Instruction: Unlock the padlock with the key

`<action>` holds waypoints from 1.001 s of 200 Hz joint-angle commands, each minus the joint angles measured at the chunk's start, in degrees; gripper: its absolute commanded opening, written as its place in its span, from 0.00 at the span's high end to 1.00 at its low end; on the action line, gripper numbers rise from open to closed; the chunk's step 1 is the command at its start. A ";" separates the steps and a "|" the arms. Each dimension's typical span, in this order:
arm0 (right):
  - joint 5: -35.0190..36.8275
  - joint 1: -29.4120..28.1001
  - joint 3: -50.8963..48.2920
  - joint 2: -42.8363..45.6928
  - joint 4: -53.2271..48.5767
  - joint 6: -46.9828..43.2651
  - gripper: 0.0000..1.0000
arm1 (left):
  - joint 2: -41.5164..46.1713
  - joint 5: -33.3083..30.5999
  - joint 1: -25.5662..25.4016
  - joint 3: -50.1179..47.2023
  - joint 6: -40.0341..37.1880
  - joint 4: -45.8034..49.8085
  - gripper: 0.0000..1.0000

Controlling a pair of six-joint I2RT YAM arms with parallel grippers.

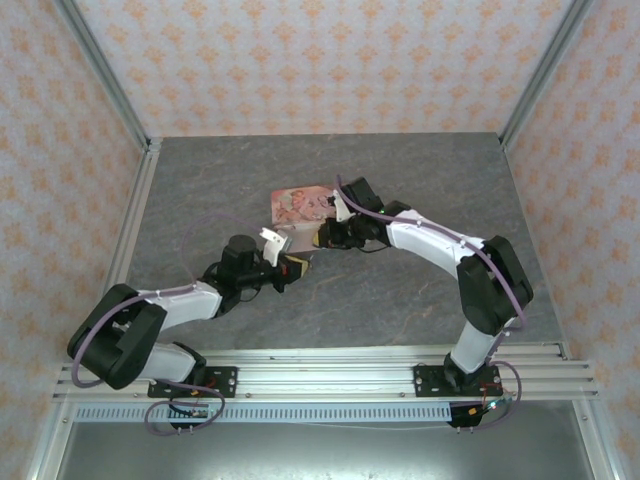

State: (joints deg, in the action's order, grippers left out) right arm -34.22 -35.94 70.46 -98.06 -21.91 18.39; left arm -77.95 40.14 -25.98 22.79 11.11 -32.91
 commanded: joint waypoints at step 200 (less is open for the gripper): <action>-10.61 1.32 1.53 3.91 5.21 4.45 1.00 | -0.29 3.90 2.71 -2.30 -0.92 -11.42 1.00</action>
State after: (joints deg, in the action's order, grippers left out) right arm -42.50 -35.03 72.20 -97.82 -22.68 22.57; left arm -76.60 42.78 -23.86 19.46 10.04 -39.83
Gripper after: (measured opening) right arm 0.131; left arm 0.056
